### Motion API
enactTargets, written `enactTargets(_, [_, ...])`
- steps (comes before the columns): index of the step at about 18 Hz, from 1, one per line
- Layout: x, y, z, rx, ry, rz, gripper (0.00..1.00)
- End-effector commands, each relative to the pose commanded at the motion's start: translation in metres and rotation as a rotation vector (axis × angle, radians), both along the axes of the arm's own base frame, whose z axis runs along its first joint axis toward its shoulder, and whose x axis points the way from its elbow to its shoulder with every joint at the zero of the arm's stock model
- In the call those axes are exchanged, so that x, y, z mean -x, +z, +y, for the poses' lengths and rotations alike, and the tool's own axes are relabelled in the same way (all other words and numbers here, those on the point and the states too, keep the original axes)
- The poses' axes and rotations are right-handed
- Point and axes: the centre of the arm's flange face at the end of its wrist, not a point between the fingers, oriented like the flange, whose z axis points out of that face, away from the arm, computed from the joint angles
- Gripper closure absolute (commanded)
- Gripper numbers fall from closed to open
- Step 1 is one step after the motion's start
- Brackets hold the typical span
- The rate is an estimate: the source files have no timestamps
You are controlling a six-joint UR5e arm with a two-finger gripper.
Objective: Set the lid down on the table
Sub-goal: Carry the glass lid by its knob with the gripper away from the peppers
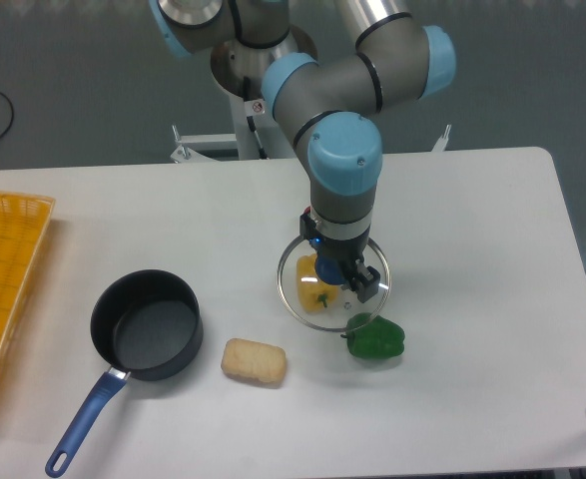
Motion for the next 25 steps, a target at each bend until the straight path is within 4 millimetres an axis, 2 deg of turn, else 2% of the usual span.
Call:
enactTargets(4, [0.002,0.0,-0.001,-0.001,0.002,0.001,0.44])
enactTargets(15, [0.036,0.003,-0.031,0.001,-0.06,0.007,0.44])
enactTargets(25, [0.068,-0.008,-0.057,0.01,-0.15,-0.001,0.44])
